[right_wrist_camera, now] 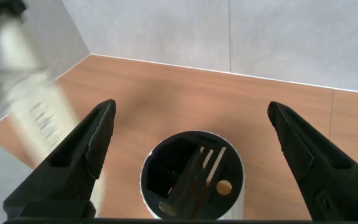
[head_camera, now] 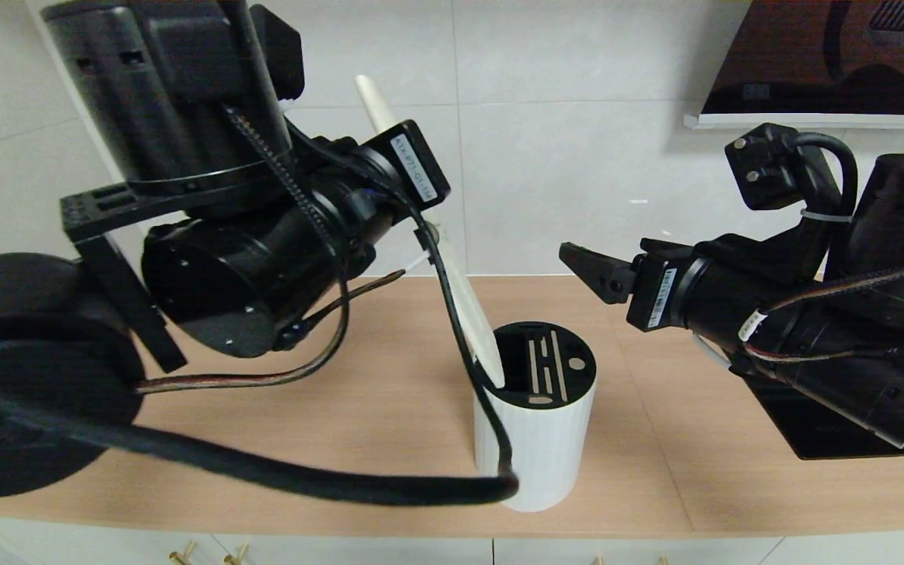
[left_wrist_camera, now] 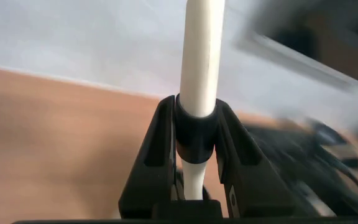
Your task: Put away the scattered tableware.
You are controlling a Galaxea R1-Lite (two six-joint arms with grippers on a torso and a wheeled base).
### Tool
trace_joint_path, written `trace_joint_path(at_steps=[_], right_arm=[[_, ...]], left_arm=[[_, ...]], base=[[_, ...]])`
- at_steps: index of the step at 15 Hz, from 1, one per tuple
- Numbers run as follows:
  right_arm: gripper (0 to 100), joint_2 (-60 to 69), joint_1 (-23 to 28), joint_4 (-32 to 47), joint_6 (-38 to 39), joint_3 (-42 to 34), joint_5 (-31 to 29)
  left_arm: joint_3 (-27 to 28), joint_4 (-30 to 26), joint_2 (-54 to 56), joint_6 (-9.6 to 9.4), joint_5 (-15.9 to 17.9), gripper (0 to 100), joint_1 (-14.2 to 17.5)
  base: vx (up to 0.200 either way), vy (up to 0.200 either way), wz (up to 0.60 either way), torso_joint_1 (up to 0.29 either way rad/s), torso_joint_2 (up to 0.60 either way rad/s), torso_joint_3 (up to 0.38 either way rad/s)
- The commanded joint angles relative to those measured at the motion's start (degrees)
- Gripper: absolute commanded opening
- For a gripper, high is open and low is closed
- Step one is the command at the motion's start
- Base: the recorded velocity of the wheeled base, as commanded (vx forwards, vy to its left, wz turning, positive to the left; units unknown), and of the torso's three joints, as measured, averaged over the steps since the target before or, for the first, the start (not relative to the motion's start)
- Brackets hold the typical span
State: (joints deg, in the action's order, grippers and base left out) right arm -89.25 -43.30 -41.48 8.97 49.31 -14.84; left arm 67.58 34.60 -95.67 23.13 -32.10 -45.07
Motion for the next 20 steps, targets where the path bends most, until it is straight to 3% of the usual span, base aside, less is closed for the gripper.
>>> trace_joint_path(at_steps=[1, 3, 5, 8, 11, 20], right_arm=[[100, -1.02, 0.23, -0.09, -0.01, 0.0, -0.02], [100, -1.19, 0.23, -0.09, -0.1, 0.0, -0.11], [100, -0.84, 0.67, -0.09, -0.1, 0.0, -0.11], [100, -0.31, 0.76, -0.09, -0.27, 0.0, -0.02], [100, -0.49, 1.82, -0.09, -0.27, 0.08, -0.02], [100, -0.4, 1.82, -0.09, -0.27, 0.0, -0.02]], left_arm=[[-0.61, 6.54, -5.49, -4.93, -4.38, 0, -2.57], [-3.25, 15.15, -7.95, -10.91, -6.84, 0, -5.38], [-5.62, 21.92, -10.59, -15.3, -7.28, 0, -6.61], [-7.47, 30.97, -14.46, -20.49, -7.37, 0, -7.49], [-8.61, 36.77, -15.77, -24.27, -7.28, 0, -7.49], [-8.87, 39.49, -20.87, -24.44, -7.19, 0, -7.4]], base=[[0.0, 0.0, 0.0, 0.0, 0.0, 0.0], [0.0, 0.0, 0.0, 0.0, 0.0, 0.0], [0.0, 0.0, 0.0, 0.0, 0.0, 0.0], [0.0, 0.0, 0.0, 0.0, 0.0, 0.0], [0.0, 0.0, 0.0, 0.0, 0.0, 0.0], [0.0, 0.0, 0.0, 0.0, 0.0, 0.0]])
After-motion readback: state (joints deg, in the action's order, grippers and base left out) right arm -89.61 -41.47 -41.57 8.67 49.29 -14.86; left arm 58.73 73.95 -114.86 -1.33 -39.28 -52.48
